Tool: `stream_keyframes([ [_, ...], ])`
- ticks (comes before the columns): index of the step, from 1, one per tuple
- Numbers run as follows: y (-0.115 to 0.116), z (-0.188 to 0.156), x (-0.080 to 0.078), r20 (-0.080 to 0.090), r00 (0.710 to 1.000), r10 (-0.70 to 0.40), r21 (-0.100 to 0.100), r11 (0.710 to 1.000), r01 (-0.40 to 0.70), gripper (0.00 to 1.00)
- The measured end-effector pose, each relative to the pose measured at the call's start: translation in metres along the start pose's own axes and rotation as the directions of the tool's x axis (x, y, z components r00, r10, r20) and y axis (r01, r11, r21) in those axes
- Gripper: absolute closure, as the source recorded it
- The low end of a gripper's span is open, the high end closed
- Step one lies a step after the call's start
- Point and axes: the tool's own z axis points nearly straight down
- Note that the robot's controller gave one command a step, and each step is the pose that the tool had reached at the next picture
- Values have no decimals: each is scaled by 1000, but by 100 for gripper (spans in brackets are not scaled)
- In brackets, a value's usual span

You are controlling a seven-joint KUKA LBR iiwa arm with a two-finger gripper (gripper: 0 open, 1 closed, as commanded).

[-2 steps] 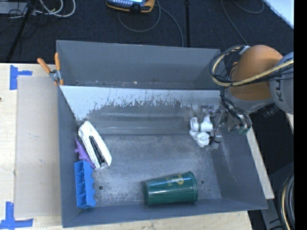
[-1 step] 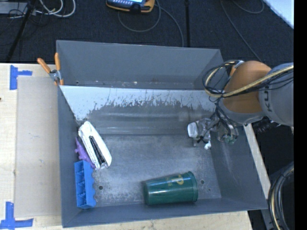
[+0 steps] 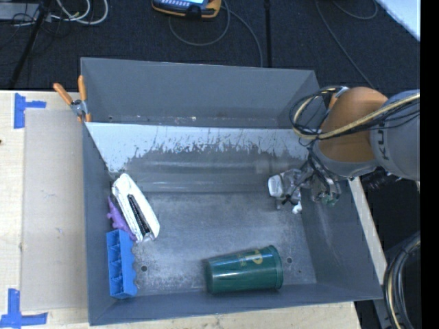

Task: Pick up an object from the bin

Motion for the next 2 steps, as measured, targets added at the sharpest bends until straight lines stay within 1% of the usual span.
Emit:
stream_keyframes([
  [1,-5,-8,5,1,1000,17,-10,1000,-17,100],
  [2,-3,-30,20,-3,999,-32,0,999,32,100],
])
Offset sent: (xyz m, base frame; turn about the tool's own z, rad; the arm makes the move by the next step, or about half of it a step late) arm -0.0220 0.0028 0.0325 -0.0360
